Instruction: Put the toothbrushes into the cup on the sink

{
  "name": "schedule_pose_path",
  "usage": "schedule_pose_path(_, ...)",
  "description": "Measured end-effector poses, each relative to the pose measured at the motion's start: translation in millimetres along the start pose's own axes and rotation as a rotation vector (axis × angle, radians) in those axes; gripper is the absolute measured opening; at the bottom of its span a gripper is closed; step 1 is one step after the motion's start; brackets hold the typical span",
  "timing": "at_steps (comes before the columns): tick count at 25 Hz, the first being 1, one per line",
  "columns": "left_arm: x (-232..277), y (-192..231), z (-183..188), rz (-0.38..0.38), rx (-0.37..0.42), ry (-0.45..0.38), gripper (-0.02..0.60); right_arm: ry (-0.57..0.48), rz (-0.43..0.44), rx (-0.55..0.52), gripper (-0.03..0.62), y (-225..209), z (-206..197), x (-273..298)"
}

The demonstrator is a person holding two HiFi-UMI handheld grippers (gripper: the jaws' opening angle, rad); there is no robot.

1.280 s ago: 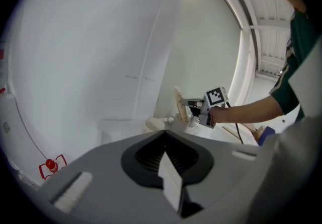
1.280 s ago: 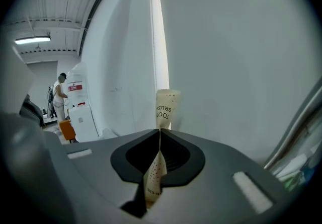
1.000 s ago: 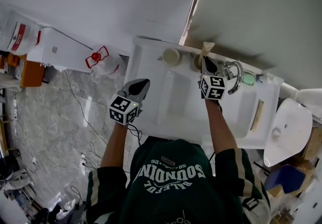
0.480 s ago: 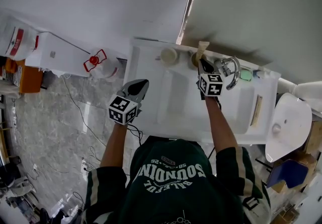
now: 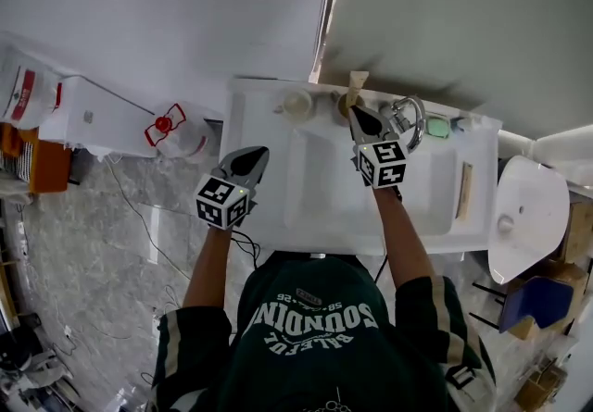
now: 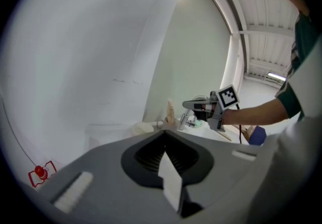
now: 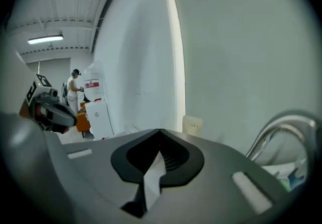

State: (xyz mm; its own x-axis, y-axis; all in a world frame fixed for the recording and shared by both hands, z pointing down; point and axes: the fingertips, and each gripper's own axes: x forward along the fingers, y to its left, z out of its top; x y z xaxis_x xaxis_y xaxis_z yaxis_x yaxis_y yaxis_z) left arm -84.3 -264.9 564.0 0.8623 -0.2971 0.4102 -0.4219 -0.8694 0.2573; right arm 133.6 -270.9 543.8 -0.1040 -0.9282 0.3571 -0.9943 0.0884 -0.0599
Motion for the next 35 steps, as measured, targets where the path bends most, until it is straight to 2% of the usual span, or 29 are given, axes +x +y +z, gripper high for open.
schedule_pose_path(2, 3, -6, 3, -0.02, 0.005, -0.005, 0.051, -0.062, 0.015, -0.017, 0.002, 9, 23, -16)
schedule_pose_path(5, 8, -14, 7, -0.048, 0.022, -0.008, 0.051, -0.141, 0.032, 0.094, 0.002, 10, 46, -39)
schedule_pose_path(8, 16, -23, 15, -0.067, 0.042, -0.018, 0.051, -0.143, 0.028, 0.179, 0.002, 5, 45, -57)
schedule_pose_path(12, 28, -46, 27, -0.09, 0.066, -0.033, 0.051, -0.175, -0.013, 0.14, 0.002, 2, 43, -91)
schedule_pose_path(18, 51, -92, 37, -0.114, 0.081, -0.048, 0.051, -0.225, 0.0, 0.143, 0.002, -11, 42, -140)
schedule_pose_path(23, 78, -132, 43, -0.144, 0.098, -0.042, 0.051, -0.227, -0.042, 0.11, 0.002, -47, 35, -179)
schedule_pose_path(27, 100, -167, 46, -0.176, 0.116, -0.032, 0.051, -0.236, -0.097, 0.133, 0.002, -86, 23, -211)
schedule_pose_path(35, 137, -207, 41, -0.205, 0.129, 0.01, 0.051, -0.183, -0.214, 0.179, 0.002, -163, -31, -257)
